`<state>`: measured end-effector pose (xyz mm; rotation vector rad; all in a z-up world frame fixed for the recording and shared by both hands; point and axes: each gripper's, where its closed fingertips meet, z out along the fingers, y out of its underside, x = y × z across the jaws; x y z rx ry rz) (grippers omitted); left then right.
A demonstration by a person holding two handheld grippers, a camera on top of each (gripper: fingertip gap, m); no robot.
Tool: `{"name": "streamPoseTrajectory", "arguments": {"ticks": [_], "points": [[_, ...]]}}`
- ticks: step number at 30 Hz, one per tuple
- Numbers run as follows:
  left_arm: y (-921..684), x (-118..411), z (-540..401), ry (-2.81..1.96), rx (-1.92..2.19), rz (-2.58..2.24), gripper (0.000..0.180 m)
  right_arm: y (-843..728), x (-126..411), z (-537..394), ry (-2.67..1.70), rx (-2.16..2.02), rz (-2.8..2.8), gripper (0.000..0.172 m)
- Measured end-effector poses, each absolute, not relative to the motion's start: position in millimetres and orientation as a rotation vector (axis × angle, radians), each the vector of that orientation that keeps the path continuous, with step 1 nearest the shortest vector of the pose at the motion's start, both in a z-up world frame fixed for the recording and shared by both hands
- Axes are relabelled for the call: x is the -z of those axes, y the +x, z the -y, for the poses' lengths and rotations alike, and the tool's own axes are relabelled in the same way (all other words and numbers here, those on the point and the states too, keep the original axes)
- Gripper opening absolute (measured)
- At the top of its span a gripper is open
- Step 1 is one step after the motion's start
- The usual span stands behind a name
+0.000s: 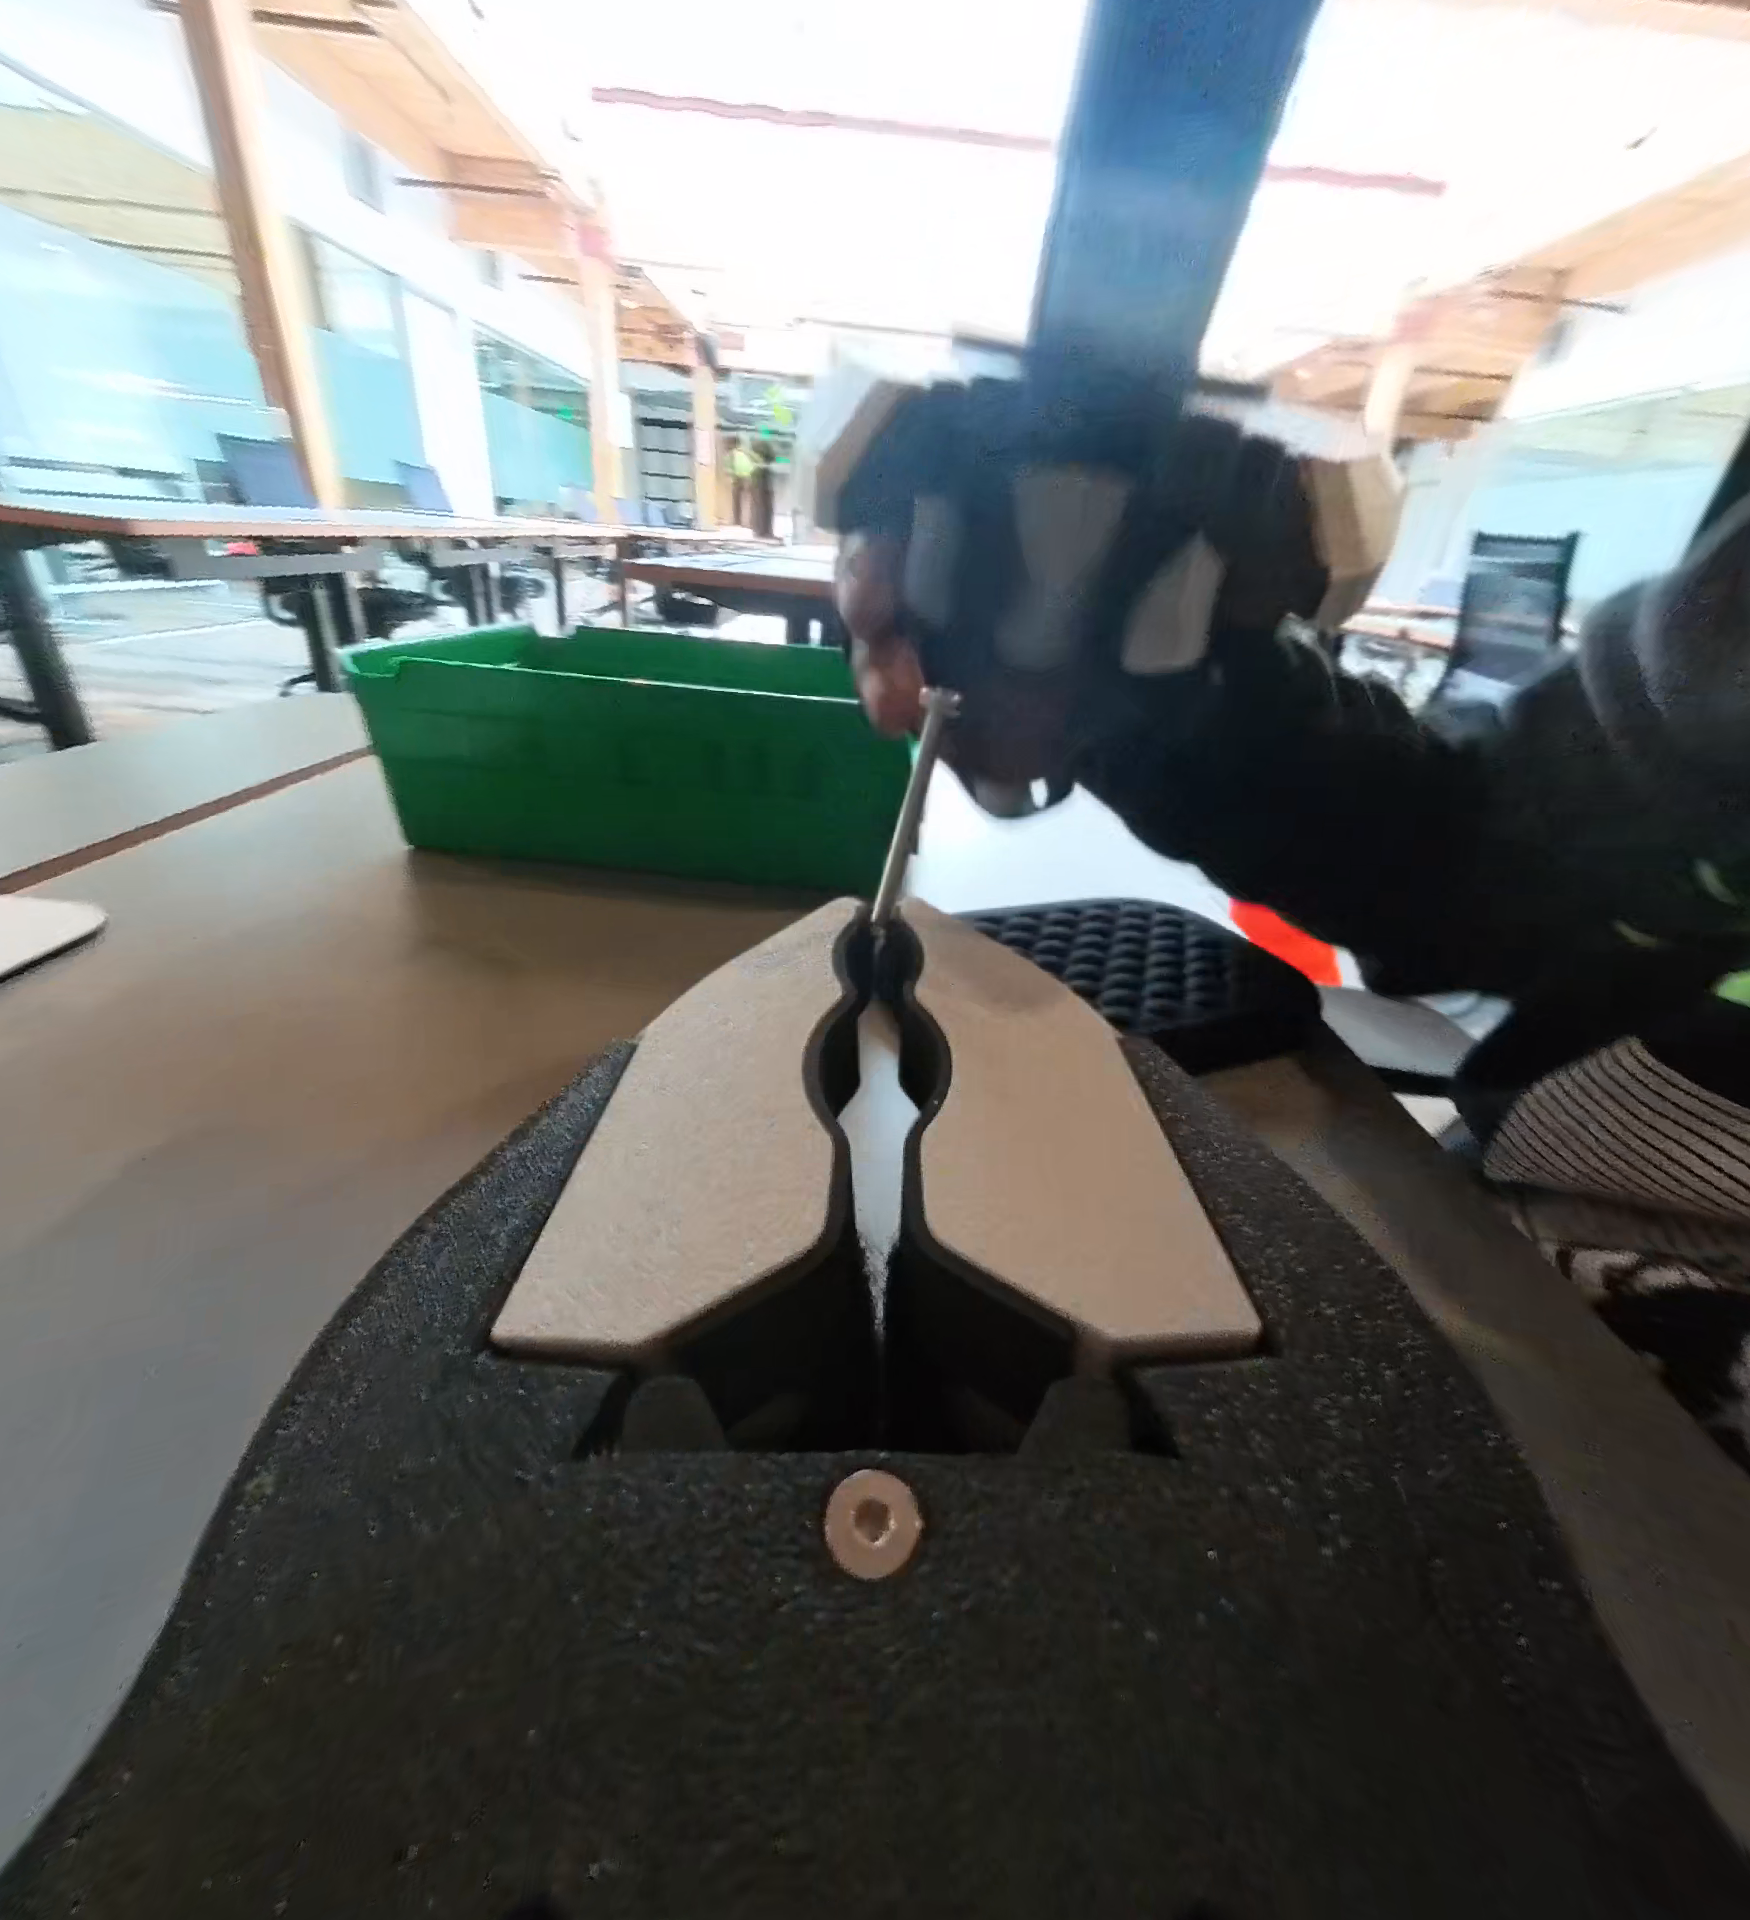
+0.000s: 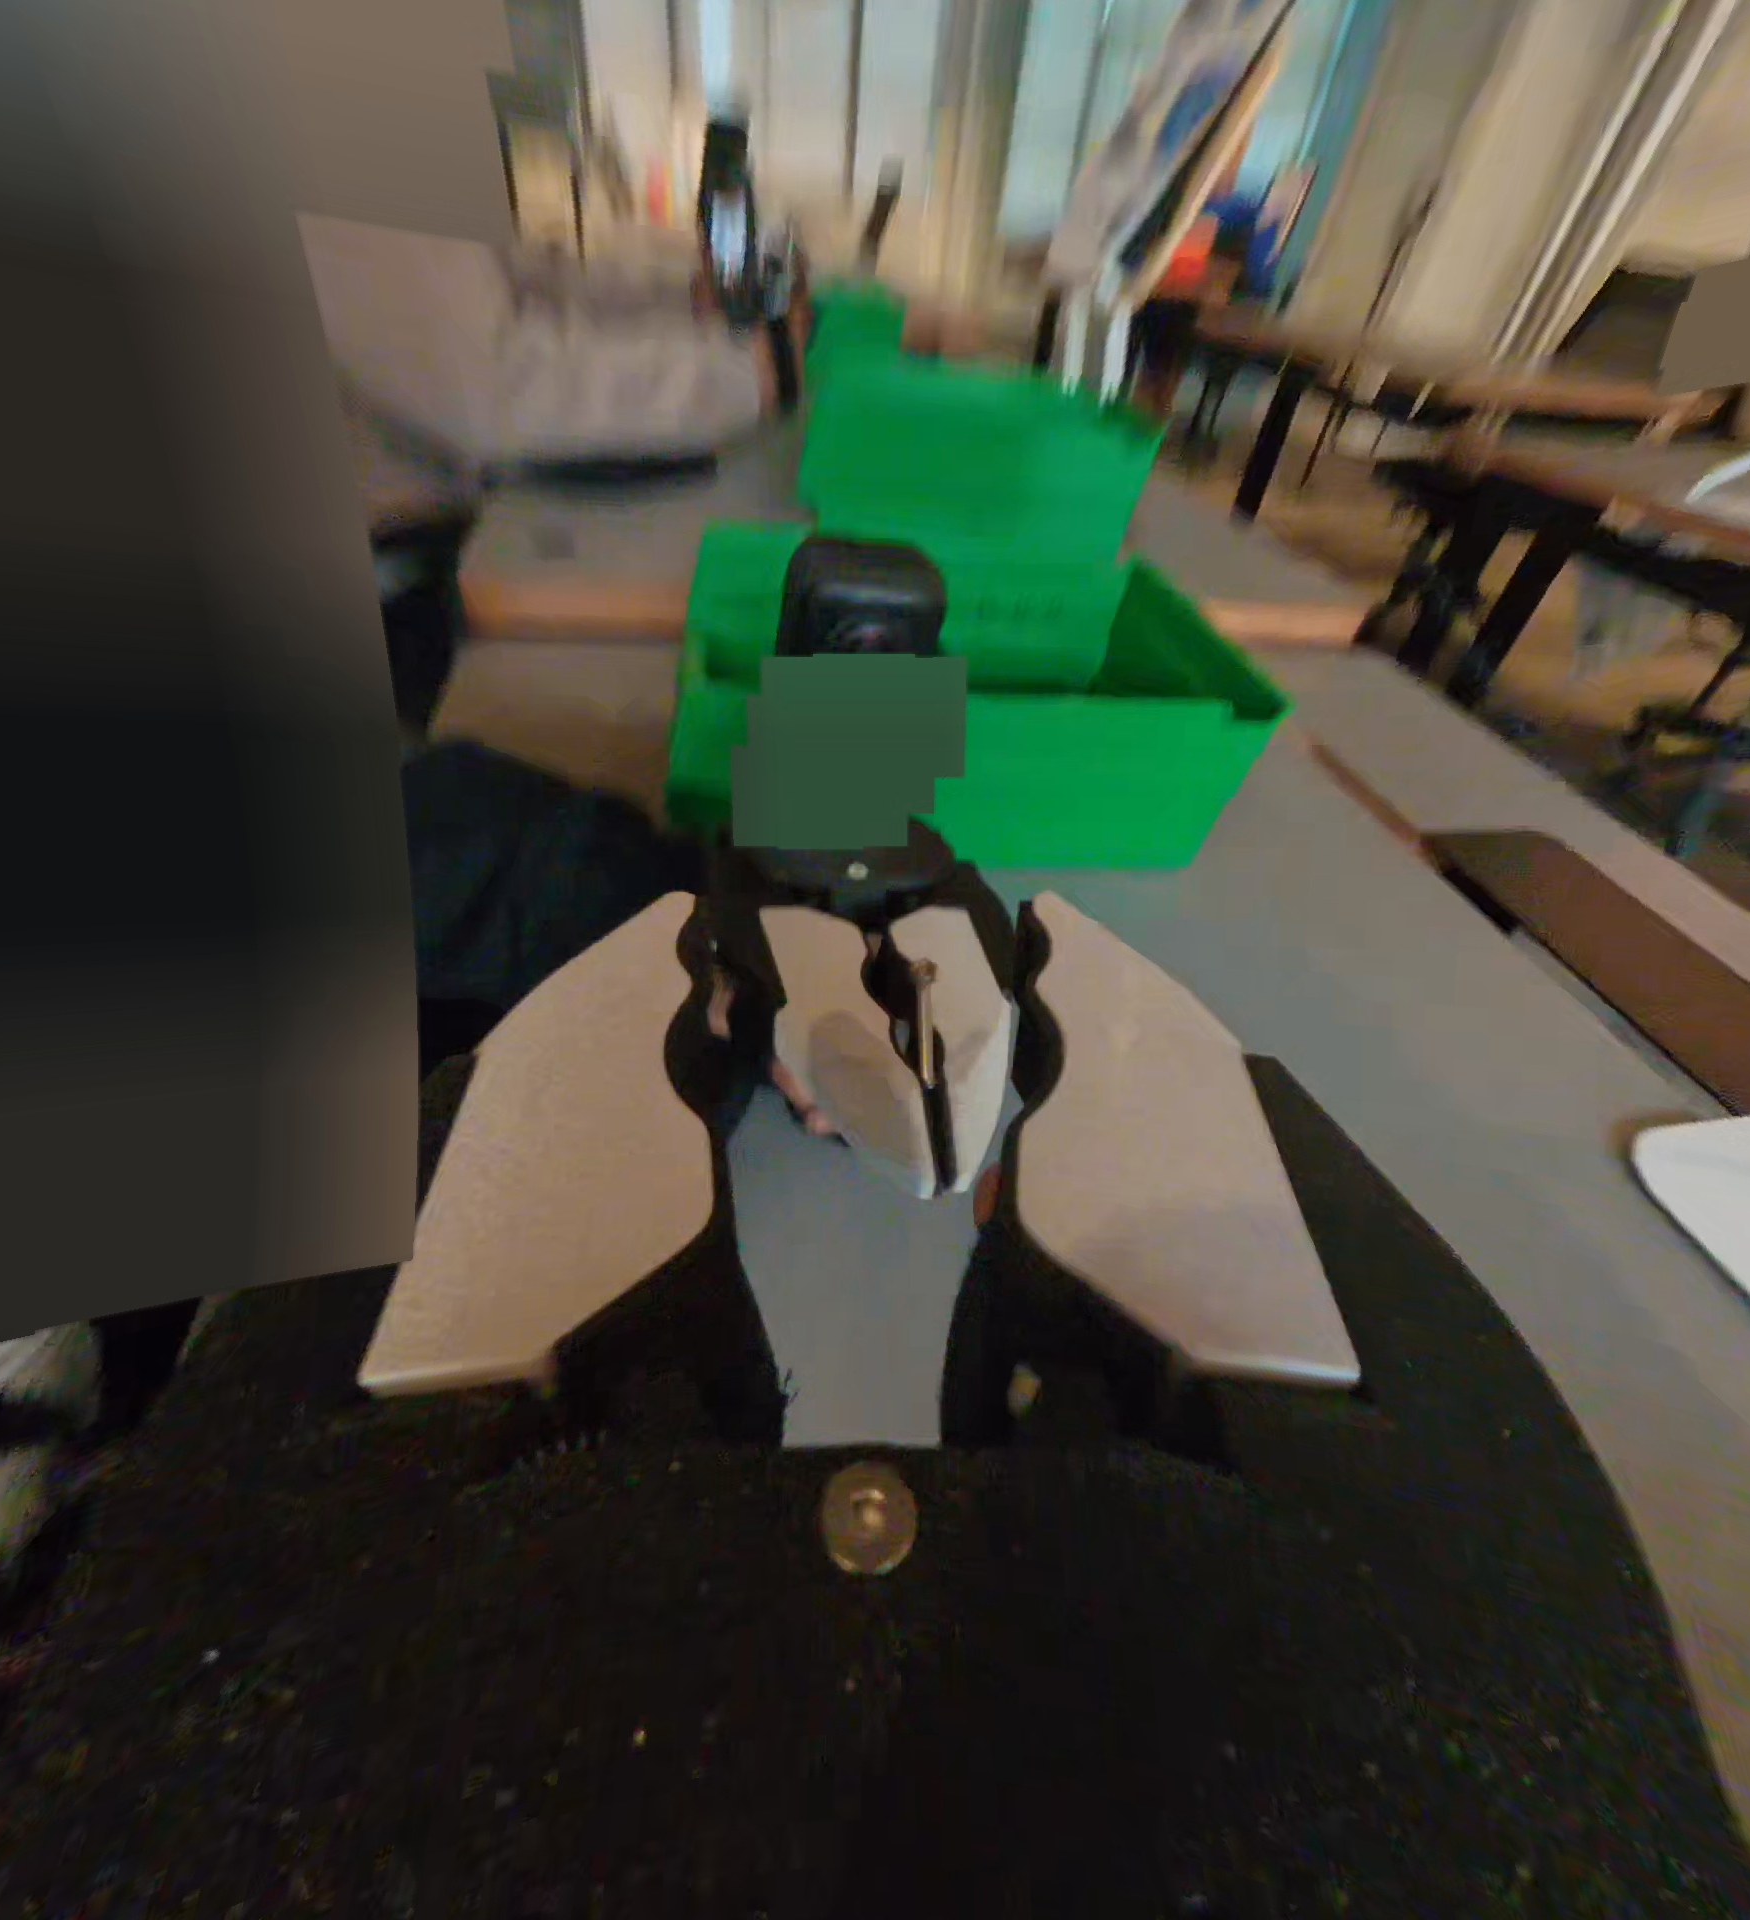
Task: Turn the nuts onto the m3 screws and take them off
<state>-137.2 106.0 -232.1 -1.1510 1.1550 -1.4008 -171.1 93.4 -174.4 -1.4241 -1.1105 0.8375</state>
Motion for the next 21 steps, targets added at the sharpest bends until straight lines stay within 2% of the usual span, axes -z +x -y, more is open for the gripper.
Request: {"name": "streamPoseTrajectory", "arguments": {"ticks": [4,21], "points": [[-140.7,231.5,-118.7,-1.206,1.386,-1.073,0.001,-162.2,184.7,-111.4,-1.311,-0.950,0.855,0.052],[-137.5,235.6,-122.2,-1.271,1.423,-1.070,0.001,-171.6,193.3,-110.2,-1.333,-0.852,0.902,0.040]]}}
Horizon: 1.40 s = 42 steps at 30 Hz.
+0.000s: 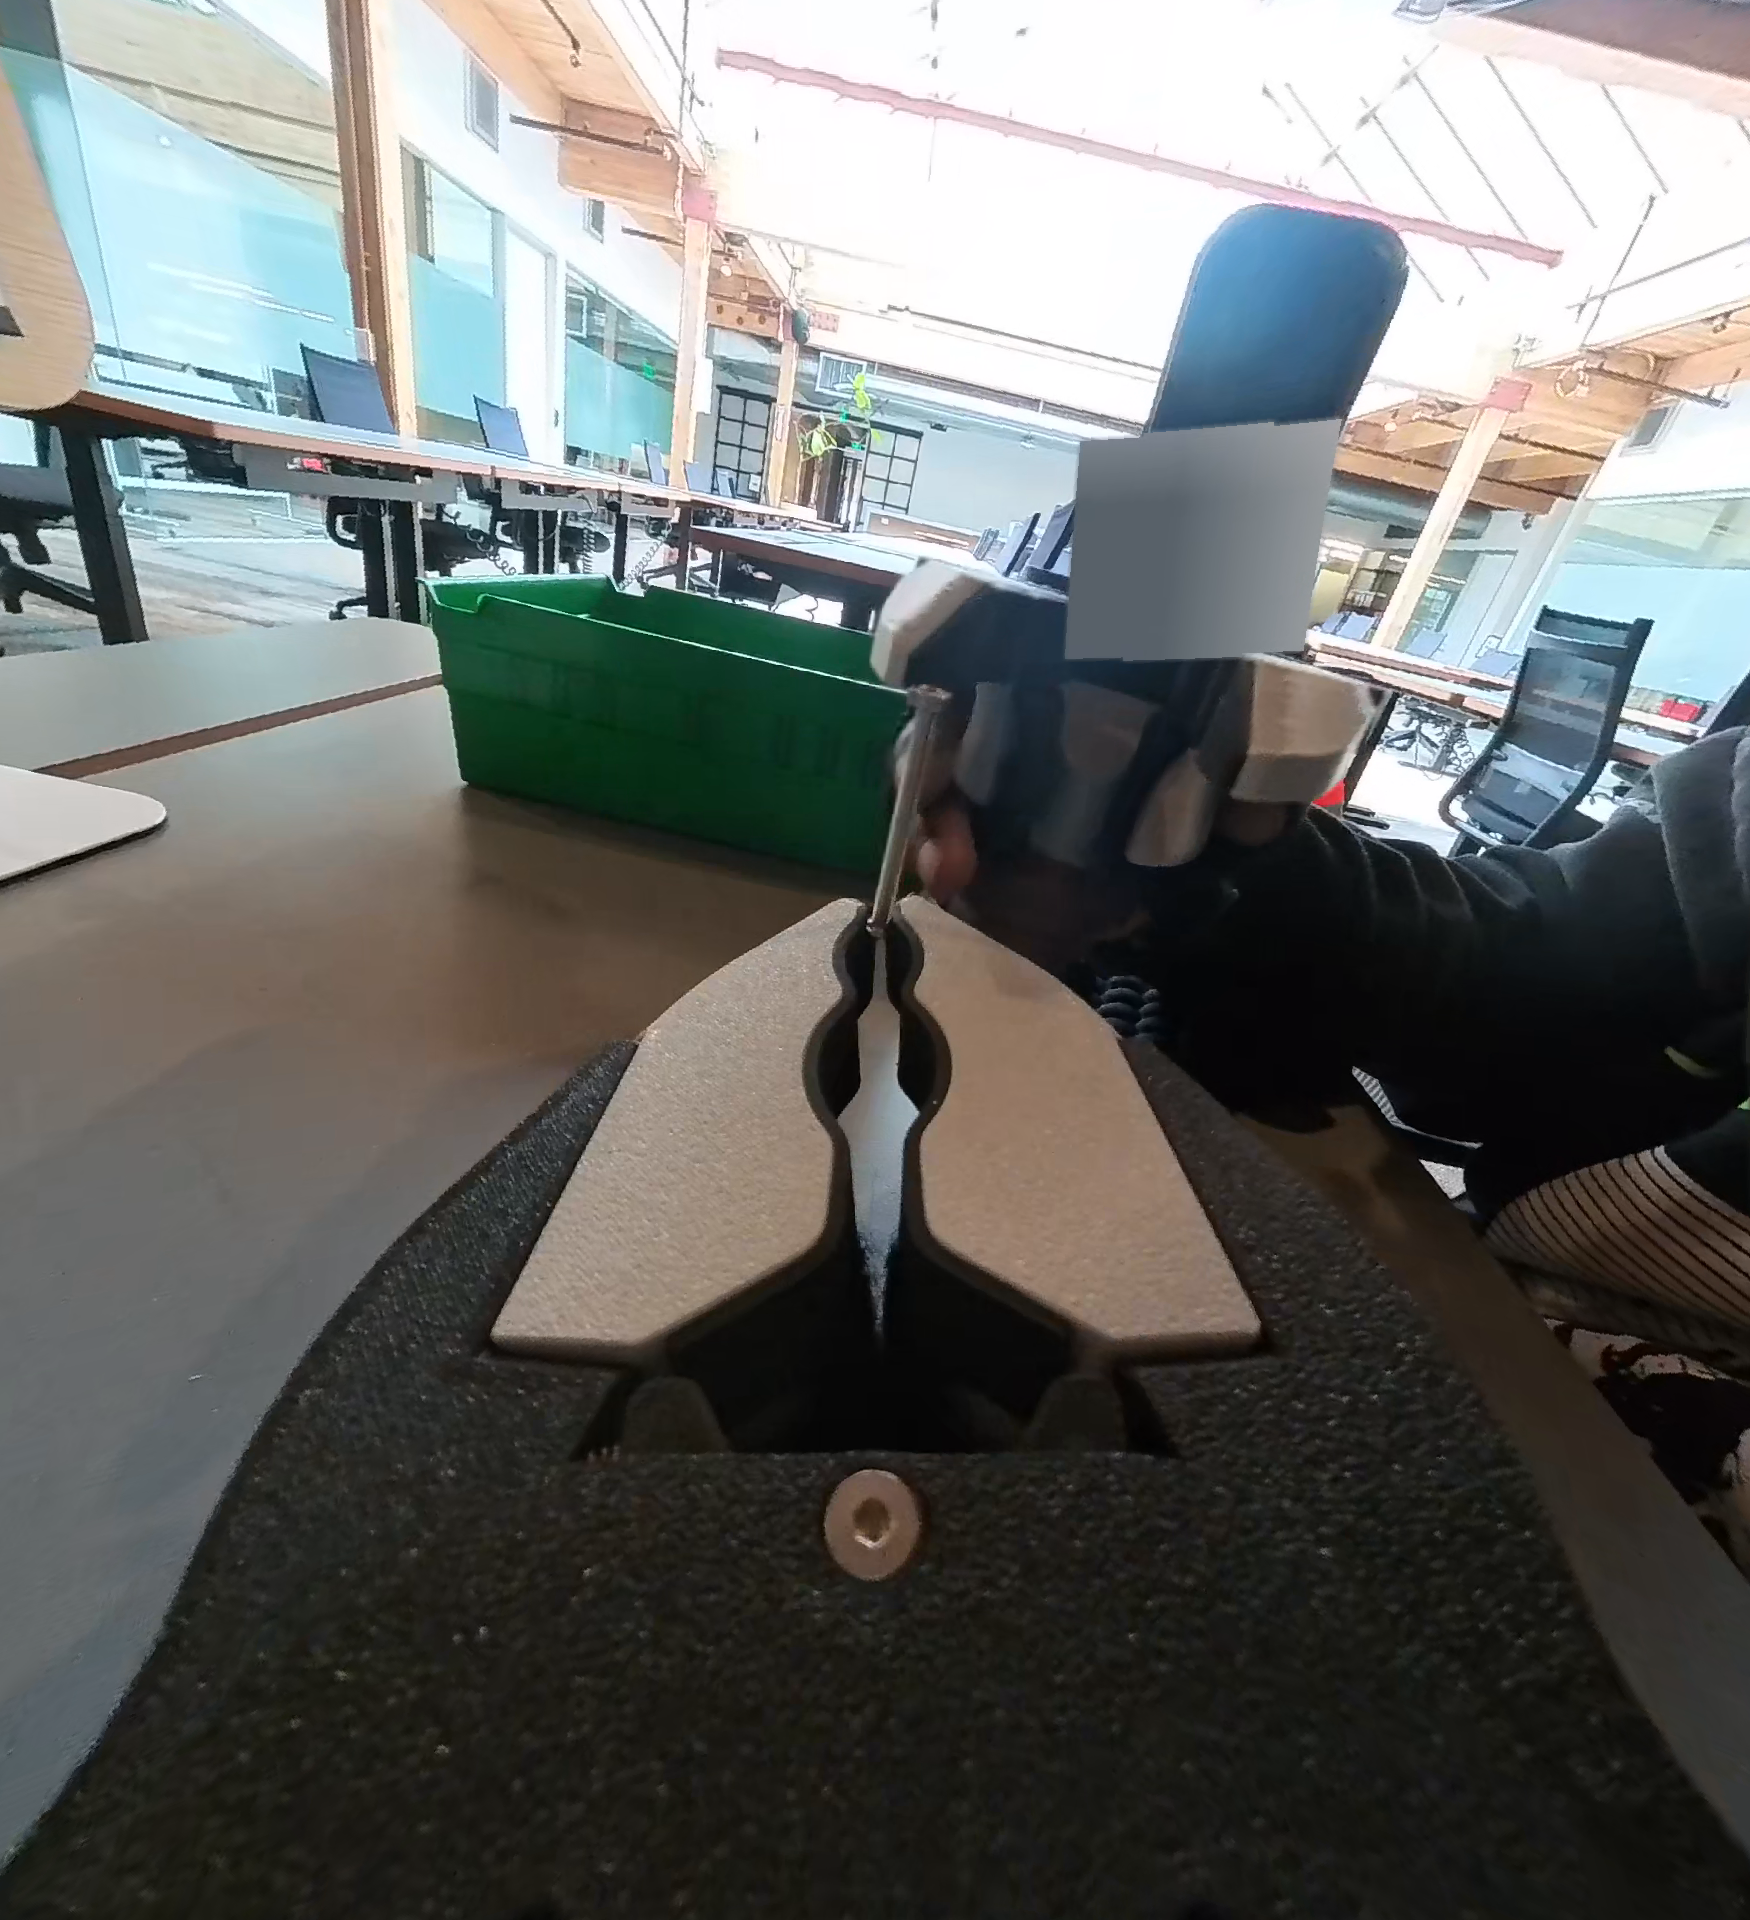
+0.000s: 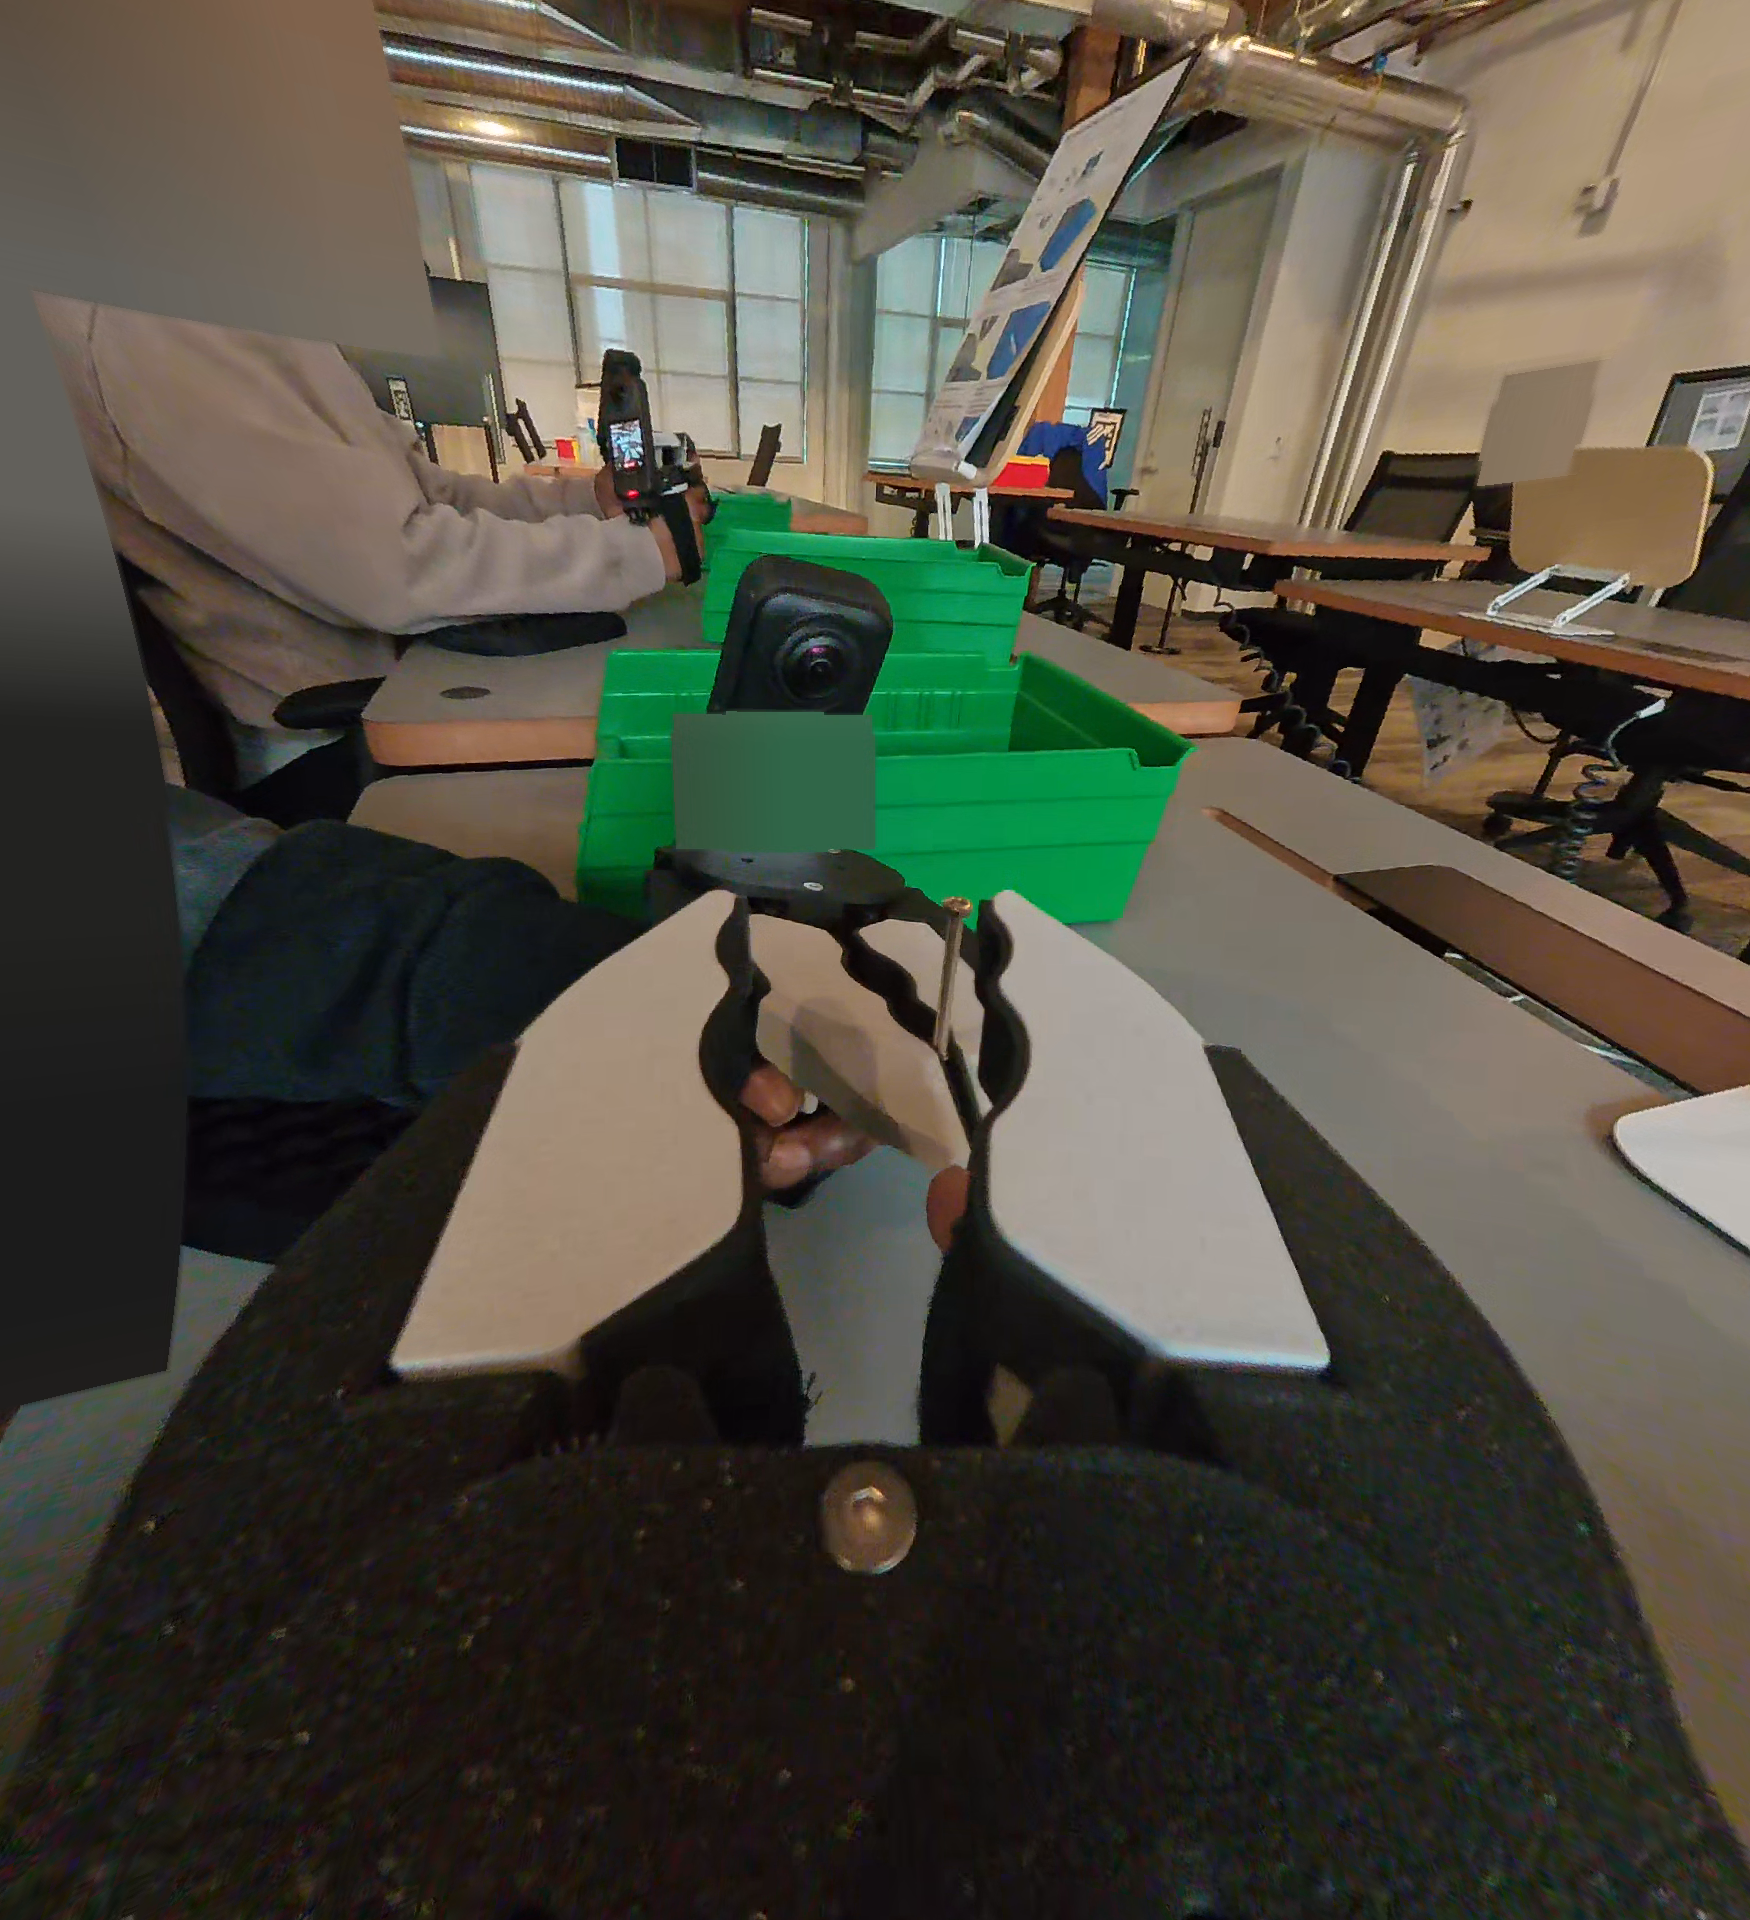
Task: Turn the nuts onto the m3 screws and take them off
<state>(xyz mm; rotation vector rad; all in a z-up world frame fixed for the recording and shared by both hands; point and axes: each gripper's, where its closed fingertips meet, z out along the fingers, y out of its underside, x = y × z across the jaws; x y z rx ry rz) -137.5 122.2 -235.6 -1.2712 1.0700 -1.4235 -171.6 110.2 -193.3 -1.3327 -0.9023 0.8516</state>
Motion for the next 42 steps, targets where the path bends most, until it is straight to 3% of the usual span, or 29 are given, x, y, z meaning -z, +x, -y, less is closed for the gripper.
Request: {"name": "streamPoseTrajectory", "arguments": {"ticks": [8,13,19,24,30,35,39,42], "points": [[-136.8,236.3,-122.6,-1.280,1.423,-1.071,0.001,-175.6,196.0,-109.8,-1.336,-0.854,0.916,0.042],[-138.1,235.9,-125.9,-1.293,1.429,-1.046,0.001,-171.9,192.5,-106.4,-1.310,-0.854,0.905,0.030],[-136.8,236.9,-124.0,-1.290,1.423,-1.065,0.001,-177.4,200.5,-112.7,-1.352,-0.834,0.922,0.043],[-137.9,236.2,-125.8,-1.294,1.429,-1.049,0.001,-173.7,195.8,-108.0,-1.318,-0.835,0.918,0.029],[-136.9,237.0,-124.8,-1.295,1.426,-1.061,0.001,-177.1,198.8,-113.5,-1.334,-0.809,0.918,0.044],[-137.8,236.4,-126.3,-1.297,1.429,-1.048,0.001,-172.5,195.6,-110.0,-1.312,-0.809,0.910,0.026],[-136.8,237.3,-124.8,-1.297,1.422,-1.063,0.001,-174.9,196.8,-115.0,-1.313,-0.785,0.904,0.042],[-137.6,236.8,-126.3,-1.300,1.426,-1.050,0.001,-177.3,199.3,-113.6,-1.323,-0.771,0.927,0.038]]}}
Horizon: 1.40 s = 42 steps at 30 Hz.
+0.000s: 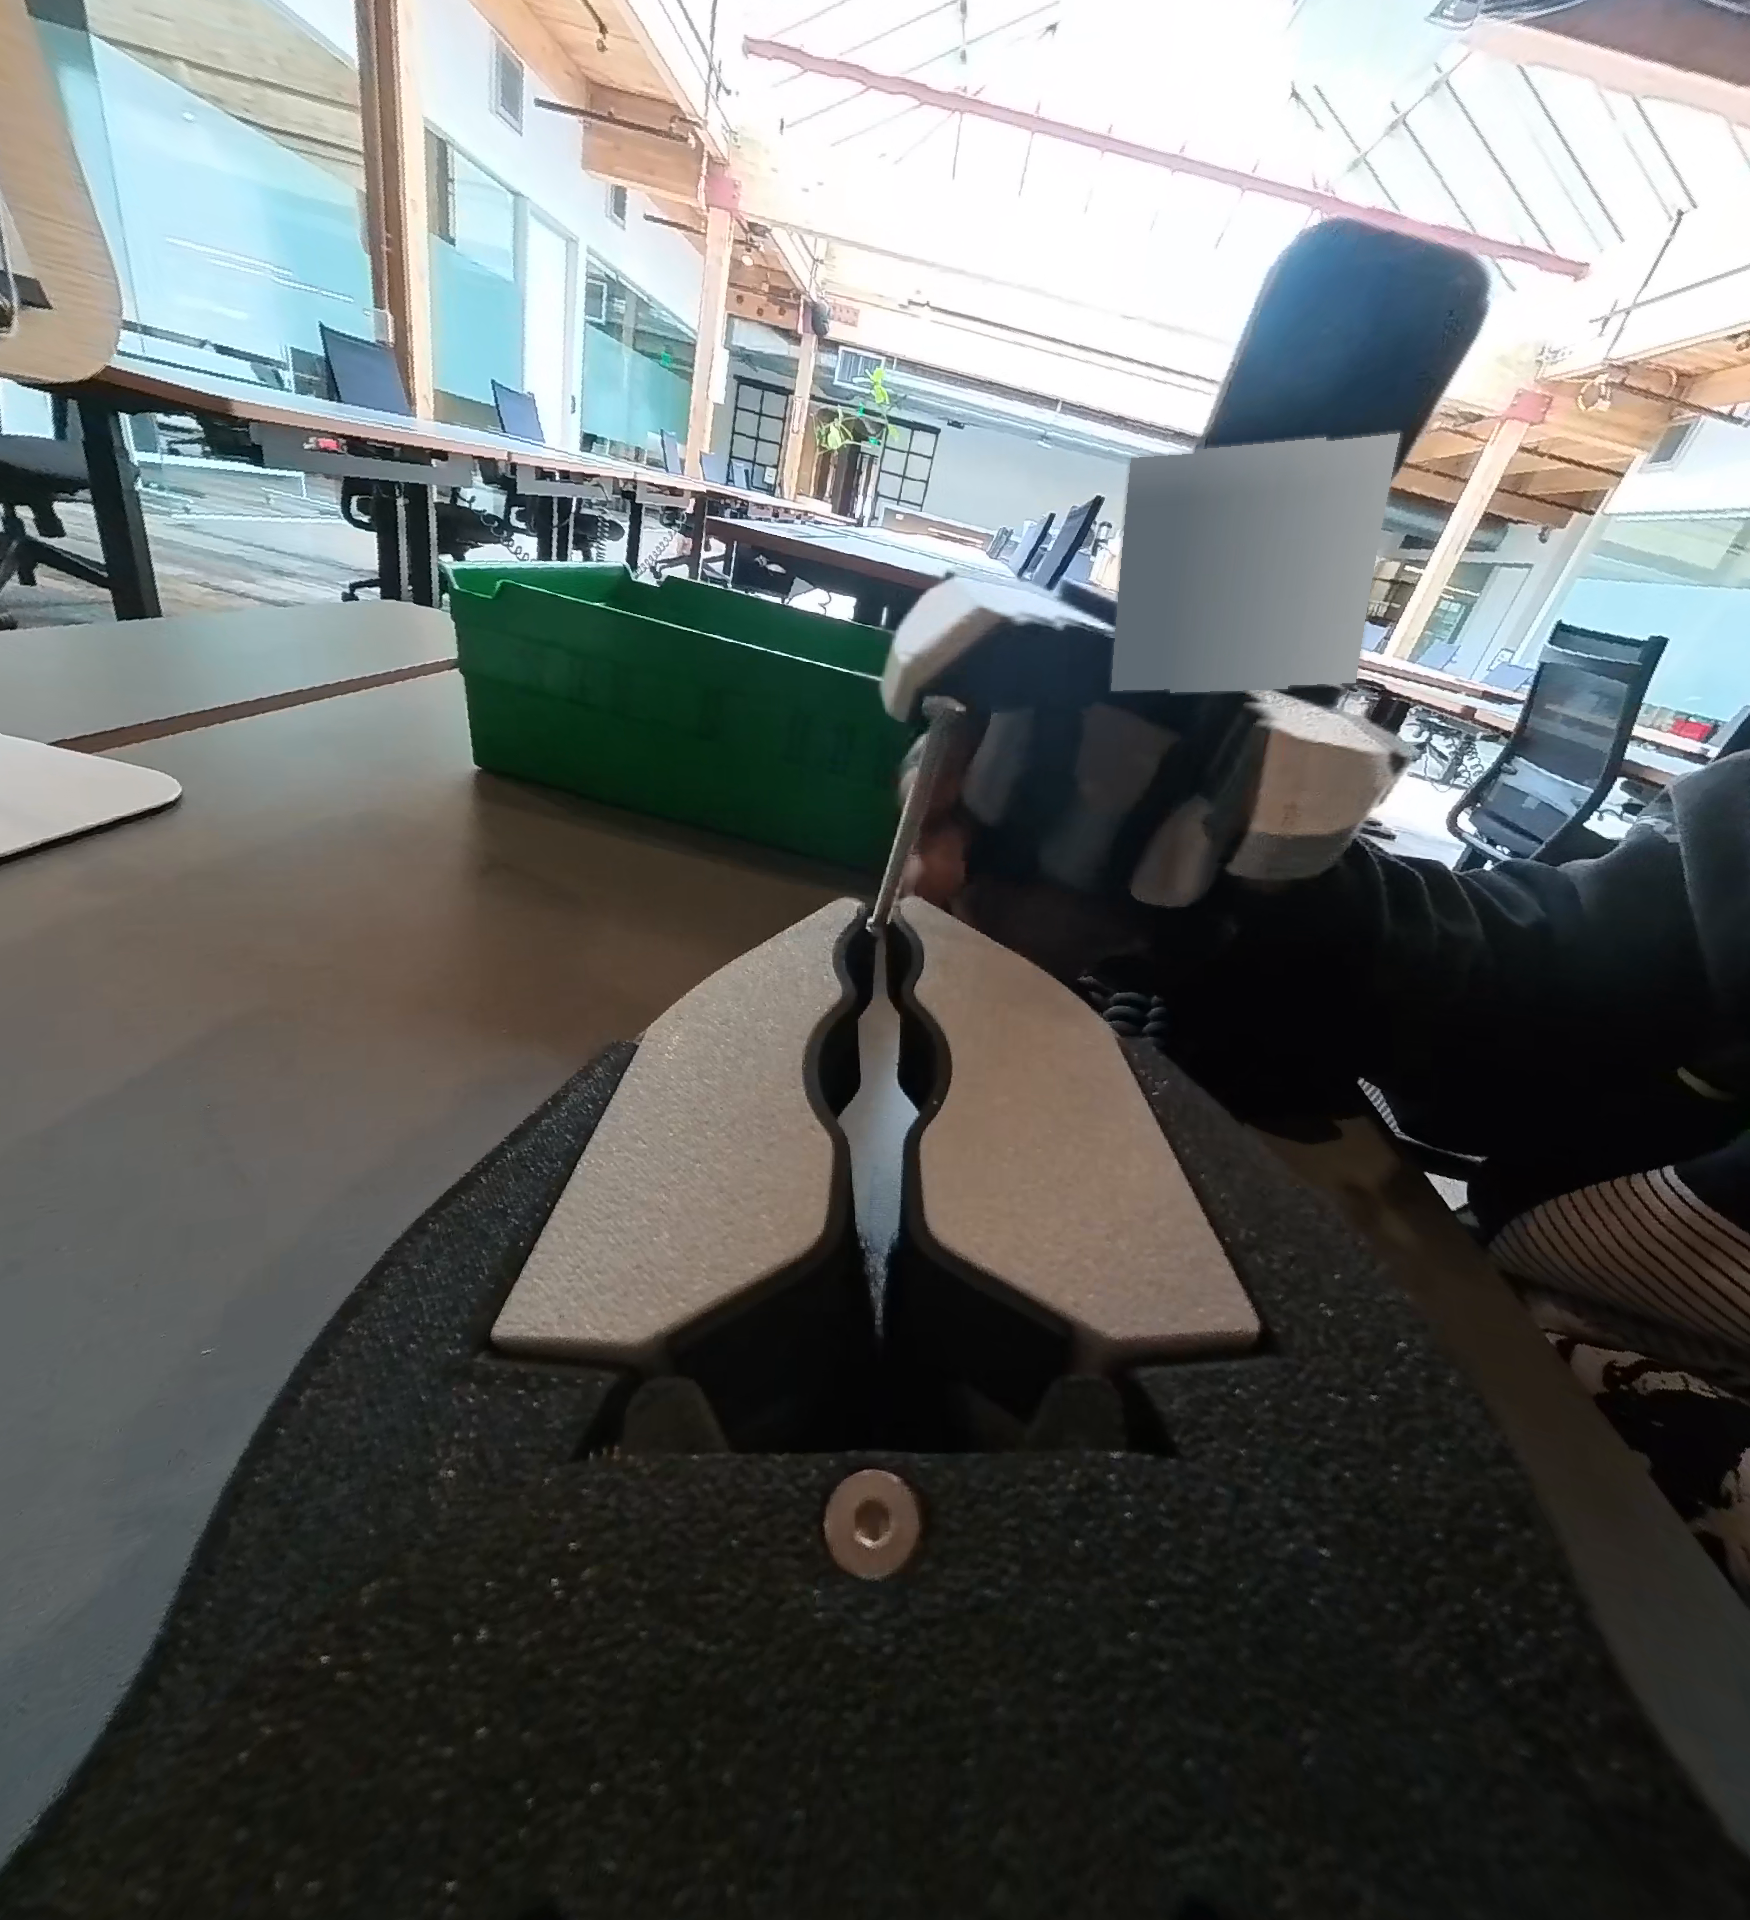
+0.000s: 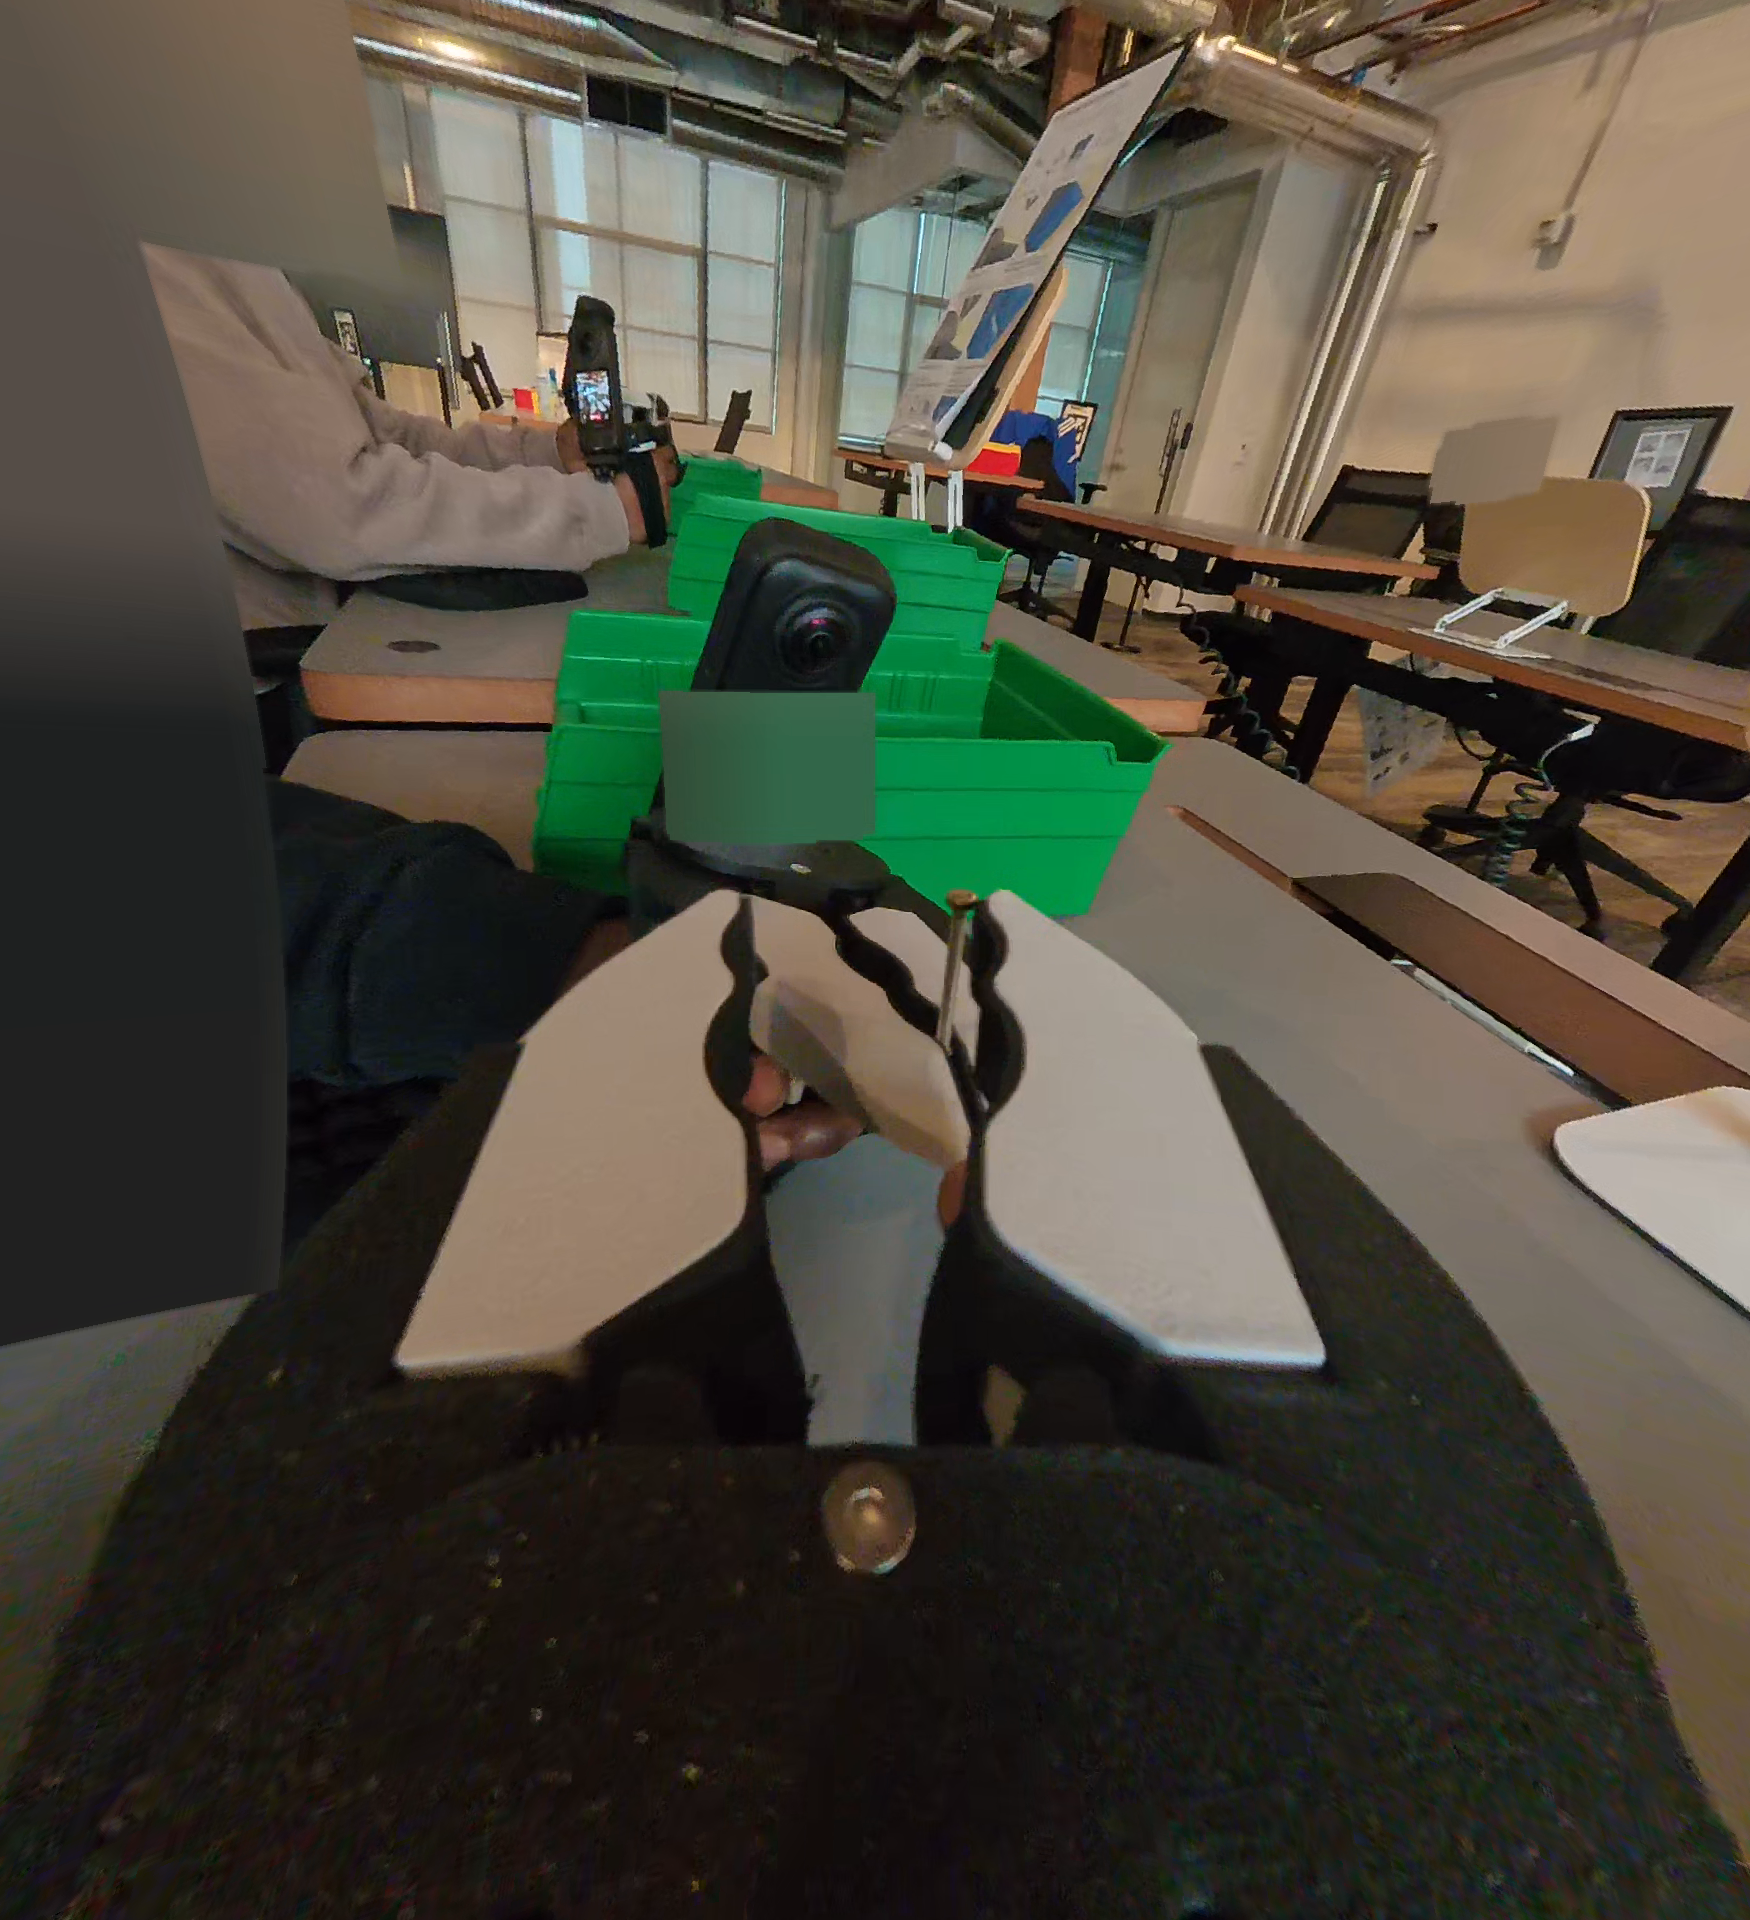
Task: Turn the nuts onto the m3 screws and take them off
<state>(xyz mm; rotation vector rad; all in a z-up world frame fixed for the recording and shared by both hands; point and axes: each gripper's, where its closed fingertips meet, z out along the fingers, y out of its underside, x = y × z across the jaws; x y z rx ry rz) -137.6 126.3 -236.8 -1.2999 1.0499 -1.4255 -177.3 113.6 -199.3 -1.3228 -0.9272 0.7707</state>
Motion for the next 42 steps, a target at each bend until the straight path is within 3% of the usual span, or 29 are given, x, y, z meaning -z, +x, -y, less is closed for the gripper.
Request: {"name": "streamPoseTrajectory", "arguments": {"ticks": [3,8,16,22,26,34,42], "points": [[-137.7,236.7,-126.6,-1.301,1.428,-1.048,0.001,-172.3,193.6,-110.6,-1.300,-0.797,0.902,0.024],[-137.2,237.2,-125.1,-1.298,1.424,-1.061,0.001,-175.0,197.1,-117.9,-1.315,-0.771,0.899,0.042],[-137.9,236.7,-126.1,-1.299,1.427,-1.051,0.001,-168.8,193.7,-113.6,-1.300,-0.777,0.887,0.025],[-137.5,237.1,-125.0,-1.297,1.423,-1.061,0.001,-174.0,197.1,-118.7,-1.308,-0.757,0.891,0.040],[-137.4,237.4,-124.9,-1.298,1.423,-1.063,0.001,-177.4,197.7,-118.4,-1.311,-0.769,0.905,0.041],[-138.6,236.7,-127.1,-1.301,1.428,-1.042,0.001,-170.0,197.5,-111.3,-1.312,-0.787,0.906,0.019],[-137.3,237.9,-124.7,-1.299,1.425,-1.066,0.001,-178.0,202.3,-118.4,-1.319,-0.759,0.914,0.042]]}}
